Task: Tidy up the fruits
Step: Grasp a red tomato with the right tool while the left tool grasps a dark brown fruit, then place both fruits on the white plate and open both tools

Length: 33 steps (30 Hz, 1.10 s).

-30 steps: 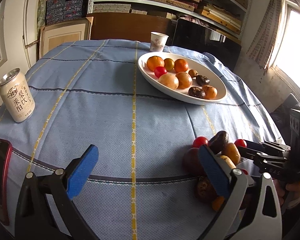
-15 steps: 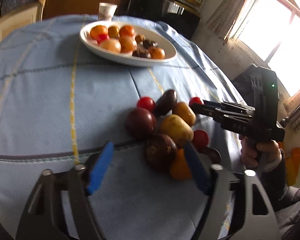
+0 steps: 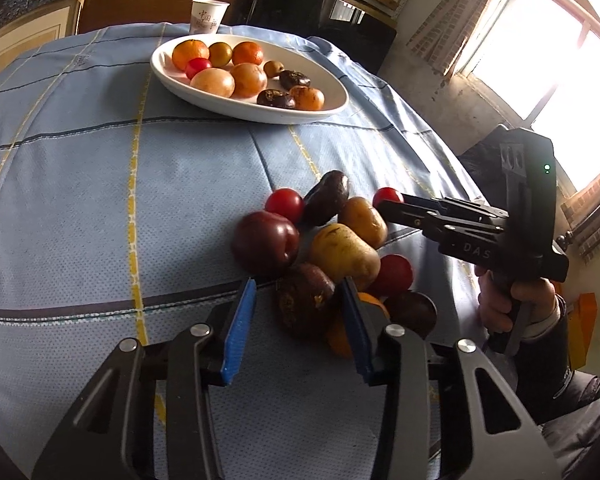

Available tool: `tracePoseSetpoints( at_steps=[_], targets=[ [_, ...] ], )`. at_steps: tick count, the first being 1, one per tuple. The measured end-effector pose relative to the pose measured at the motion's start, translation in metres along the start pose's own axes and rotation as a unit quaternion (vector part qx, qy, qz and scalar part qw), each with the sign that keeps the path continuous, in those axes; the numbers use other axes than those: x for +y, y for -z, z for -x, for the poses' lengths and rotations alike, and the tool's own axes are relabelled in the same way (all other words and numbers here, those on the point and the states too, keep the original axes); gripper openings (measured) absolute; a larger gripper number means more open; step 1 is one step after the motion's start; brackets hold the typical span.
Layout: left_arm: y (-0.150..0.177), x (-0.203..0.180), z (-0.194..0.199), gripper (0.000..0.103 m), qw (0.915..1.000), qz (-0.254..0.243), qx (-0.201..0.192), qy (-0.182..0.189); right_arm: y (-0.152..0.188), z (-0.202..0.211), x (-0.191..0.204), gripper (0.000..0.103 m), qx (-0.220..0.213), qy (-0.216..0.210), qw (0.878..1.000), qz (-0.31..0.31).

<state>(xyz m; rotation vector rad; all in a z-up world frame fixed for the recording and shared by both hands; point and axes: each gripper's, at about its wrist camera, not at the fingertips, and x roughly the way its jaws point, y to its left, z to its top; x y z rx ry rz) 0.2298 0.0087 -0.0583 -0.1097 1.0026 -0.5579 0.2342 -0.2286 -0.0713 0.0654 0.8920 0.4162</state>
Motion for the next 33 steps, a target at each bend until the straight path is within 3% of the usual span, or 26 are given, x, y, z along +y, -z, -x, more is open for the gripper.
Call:
tracePoseSetpoints(
  at_steps=[3,6,14,24,28,33],
  targets=[
    [0.001,0.004,-0.004,0.041,0.9998,0.005,0.011,-0.014,0.0,0.0,0.0,0.031,0.0,0.0,1.0,0.0],
    [0.002,0.004,-0.008,0.032,0.9993,0.002,0.016,-0.035,0.0,0.0,0.0,0.031,0.0,0.001,1.0,0.001],
    [0.005,0.006,-0.008,0.031,0.9994,0.002,0.016,-0.031,0.0,0.0,0.001,0.031,0.0,0.0,1.0,0.001],
    [0.006,0.007,0.012,0.031,0.9993,0.02,-0.015,0.028,-0.002,0.009,-0.003,0.03,-0.02,-0.014,1.0,-0.004],
    [-0.01,0.012,0.024,0.031,0.9979,0.033,-0.027,0.048,-0.009,0.018,-0.007,0.03,-0.038,-0.023,0.999,-0.018],
    [-0.066,0.015,0.035,0.031,0.9986,0.008,-0.052,0.005,-0.048,0.025,0.0,0.03,-0.069,-0.012,0.997,0.007]
  ],
)
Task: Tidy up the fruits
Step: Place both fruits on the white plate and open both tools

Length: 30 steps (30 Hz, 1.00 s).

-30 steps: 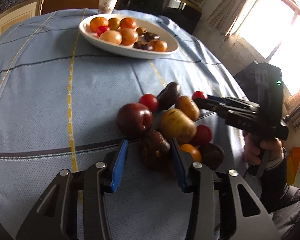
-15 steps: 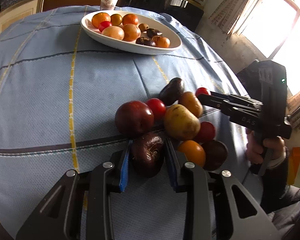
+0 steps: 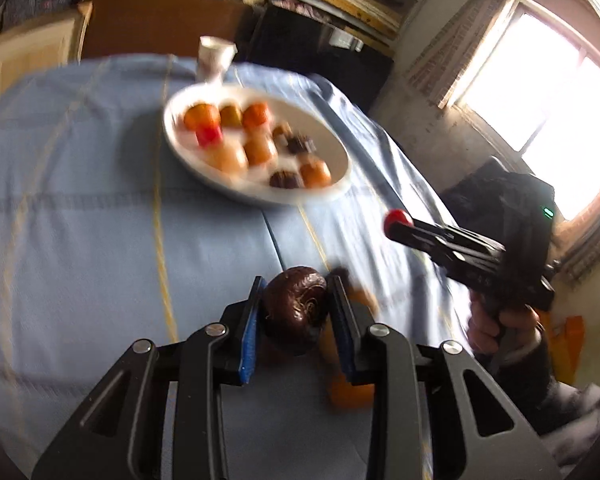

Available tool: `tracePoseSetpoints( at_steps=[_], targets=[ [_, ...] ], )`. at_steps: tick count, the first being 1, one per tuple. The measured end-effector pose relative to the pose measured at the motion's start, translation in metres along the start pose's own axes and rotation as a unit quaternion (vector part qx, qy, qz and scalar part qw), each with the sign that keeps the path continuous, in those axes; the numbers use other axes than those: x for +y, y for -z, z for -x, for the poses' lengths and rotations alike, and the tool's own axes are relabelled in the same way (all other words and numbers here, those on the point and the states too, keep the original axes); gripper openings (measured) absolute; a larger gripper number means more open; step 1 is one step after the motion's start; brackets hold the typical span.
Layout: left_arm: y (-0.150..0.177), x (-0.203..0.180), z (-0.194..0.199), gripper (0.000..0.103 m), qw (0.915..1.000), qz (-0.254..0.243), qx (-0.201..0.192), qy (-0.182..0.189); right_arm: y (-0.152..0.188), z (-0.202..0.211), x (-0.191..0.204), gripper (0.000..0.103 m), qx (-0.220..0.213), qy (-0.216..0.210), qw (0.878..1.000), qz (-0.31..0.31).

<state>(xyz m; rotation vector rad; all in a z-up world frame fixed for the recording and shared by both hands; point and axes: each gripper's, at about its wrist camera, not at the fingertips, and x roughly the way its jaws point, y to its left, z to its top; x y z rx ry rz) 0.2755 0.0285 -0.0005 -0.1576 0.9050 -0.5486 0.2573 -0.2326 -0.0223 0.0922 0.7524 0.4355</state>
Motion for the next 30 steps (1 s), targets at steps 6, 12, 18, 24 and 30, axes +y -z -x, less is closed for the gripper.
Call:
tracePoseSetpoints(
  at_steps=[6,12,18,24,30],
  targets=[
    [-0.078,0.01,-0.032,0.031,0.998,-0.01,-0.029,-0.056,-0.047,-0.033,-0.001,0.03,-0.027,0.004,1.0,0.0],
    [-0.117,0.024,-0.079,0.031,0.9937,-0.005,-0.024,-0.11,-0.072,-0.074,-0.012,0.03,-0.025,0.016,0.999,-0.02],
    [-0.125,0.038,-0.108,0.031,0.9916,0.006,-0.006,-0.129,-0.079,-0.091,-0.013,0.03,-0.02,0.019,0.999,-0.02],
    [-0.127,0.045,-0.111,0.079,0.9895,0.036,-0.004,-0.14,-0.083,-0.095,-0.013,0.039,-0.023,0.015,0.999,-0.03],
    [-0.107,0.027,-0.057,0.098,0.9869,0.034,-0.061,-0.145,-0.075,-0.058,-0.006,0.055,-0.053,0.019,0.998,-0.017]
  ],
)
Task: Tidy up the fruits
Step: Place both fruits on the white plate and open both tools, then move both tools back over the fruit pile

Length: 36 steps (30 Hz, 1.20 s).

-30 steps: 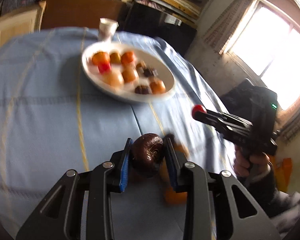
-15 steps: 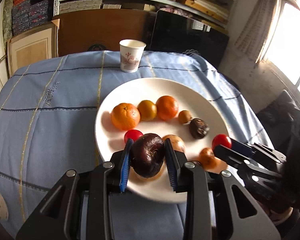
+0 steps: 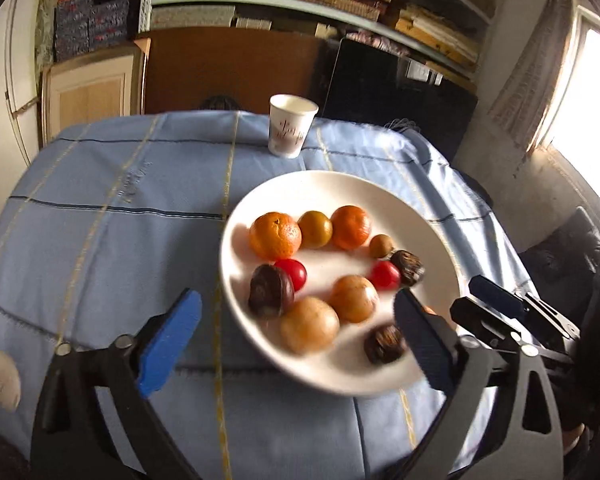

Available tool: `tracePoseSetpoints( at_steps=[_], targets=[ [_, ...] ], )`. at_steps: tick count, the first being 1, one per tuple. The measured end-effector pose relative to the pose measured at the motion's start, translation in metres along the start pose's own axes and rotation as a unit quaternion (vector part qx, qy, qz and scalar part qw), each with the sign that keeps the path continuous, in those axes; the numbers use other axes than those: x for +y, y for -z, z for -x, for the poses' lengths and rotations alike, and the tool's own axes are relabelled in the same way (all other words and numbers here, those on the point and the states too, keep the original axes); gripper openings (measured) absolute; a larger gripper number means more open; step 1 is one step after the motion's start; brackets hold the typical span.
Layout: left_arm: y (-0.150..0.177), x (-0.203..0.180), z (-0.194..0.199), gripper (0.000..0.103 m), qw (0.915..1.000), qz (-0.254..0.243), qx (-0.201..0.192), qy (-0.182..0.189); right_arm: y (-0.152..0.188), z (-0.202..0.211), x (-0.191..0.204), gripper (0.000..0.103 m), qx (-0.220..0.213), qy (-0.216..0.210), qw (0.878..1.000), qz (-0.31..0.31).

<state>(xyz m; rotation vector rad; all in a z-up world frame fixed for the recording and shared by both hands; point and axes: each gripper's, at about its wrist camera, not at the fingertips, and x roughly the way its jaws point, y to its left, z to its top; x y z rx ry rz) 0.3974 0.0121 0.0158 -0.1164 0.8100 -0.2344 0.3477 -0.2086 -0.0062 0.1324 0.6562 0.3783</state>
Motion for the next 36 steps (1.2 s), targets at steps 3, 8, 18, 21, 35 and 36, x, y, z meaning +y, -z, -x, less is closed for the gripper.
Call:
tracePoseSetpoints(
  at_steps=[3,8,18,21,35,36],
  targets=[
    [0.021,0.001,0.025,0.098,0.9998,-0.002,-0.016,-0.008,0.014,0.022,0.001,0.058,-0.001,-0.012,1.0,-0.002],
    [0.078,0.011,0.049,0.098,0.9998,0.011,-0.015,-0.013,0.05,0.046,-0.003,0.058,0.021,-0.048,0.998,-0.021],
    [0.126,0.036,0.065,0.098,0.998,0.063,0.006,-0.002,0.087,0.039,0.026,0.058,0.09,-0.118,0.989,-0.011],
    [0.13,0.038,0.072,0.098,0.9981,0.061,-0.003,-0.01,0.092,0.034,0.033,0.058,0.101,-0.109,0.989,0.001],
    [0.132,0.032,0.076,0.098,0.9987,0.05,0.003,0.002,0.1,0.014,0.04,0.057,0.131,-0.099,0.986,0.011],
    [0.132,0.032,0.077,0.098,0.9987,0.05,0.003,0.002,0.1,0.013,0.04,0.056,0.131,-0.099,0.986,0.01]
  ],
)
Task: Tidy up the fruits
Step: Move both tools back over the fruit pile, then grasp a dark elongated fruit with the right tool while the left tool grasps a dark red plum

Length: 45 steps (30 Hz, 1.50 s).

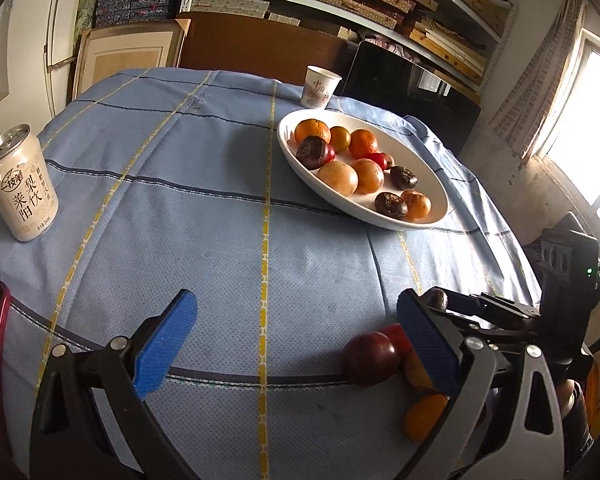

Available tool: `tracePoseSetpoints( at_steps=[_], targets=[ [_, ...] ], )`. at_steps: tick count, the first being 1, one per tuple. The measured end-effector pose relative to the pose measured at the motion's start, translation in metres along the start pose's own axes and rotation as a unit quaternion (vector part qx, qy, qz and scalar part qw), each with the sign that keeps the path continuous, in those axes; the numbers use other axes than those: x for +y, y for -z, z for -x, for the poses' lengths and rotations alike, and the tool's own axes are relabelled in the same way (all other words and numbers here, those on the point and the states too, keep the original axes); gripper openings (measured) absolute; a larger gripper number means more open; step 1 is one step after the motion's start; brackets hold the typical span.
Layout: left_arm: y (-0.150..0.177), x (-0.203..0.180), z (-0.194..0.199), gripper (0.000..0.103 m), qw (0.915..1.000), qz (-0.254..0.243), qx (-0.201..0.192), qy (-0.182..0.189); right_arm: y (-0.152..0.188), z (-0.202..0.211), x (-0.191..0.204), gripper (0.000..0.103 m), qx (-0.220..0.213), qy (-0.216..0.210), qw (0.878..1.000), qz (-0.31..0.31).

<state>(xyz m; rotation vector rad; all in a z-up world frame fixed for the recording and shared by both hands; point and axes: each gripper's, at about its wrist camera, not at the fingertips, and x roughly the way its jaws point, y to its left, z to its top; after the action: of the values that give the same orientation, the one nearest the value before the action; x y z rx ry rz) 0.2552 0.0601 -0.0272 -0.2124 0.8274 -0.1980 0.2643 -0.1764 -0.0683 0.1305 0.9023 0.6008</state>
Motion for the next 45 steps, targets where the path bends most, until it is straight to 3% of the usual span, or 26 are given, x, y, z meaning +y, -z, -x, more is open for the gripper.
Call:
tracePoseSetpoints(
  at_steps=[12,17,25,33,38,45],
  targets=[
    [0.001,-0.001,0.0,0.098,1.0,-0.001,0.002,-0.001,-0.001,-0.004,0.002,0.051,0.005,0.002,1.0,0.002],
    [0.002,-0.001,0.0,0.098,1.0,-0.003,0.004,-0.001,-0.001,-0.005,0.003,0.044,0.007,0.001,1.0,0.005],
    [0.004,-0.003,-0.003,0.098,0.9999,-0.011,0.012,-0.001,-0.001,-0.003,0.001,0.043,0.001,0.0,1.0,0.0],
    [0.016,-0.018,-0.024,0.098,0.9893,-0.023,0.099,0.105,-0.003,0.008,-0.008,0.043,-0.023,0.008,0.999,-0.022],
    [0.026,-0.031,-0.031,0.07,0.9832,-0.045,0.125,0.125,-0.003,0.009,-0.012,0.043,-0.025,0.01,0.999,-0.031],
    [0.028,-0.036,-0.034,0.065,0.9846,-0.055,0.119,0.116,-0.003,0.011,-0.011,0.043,-0.027,0.008,0.999,-0.031]
  ],
)
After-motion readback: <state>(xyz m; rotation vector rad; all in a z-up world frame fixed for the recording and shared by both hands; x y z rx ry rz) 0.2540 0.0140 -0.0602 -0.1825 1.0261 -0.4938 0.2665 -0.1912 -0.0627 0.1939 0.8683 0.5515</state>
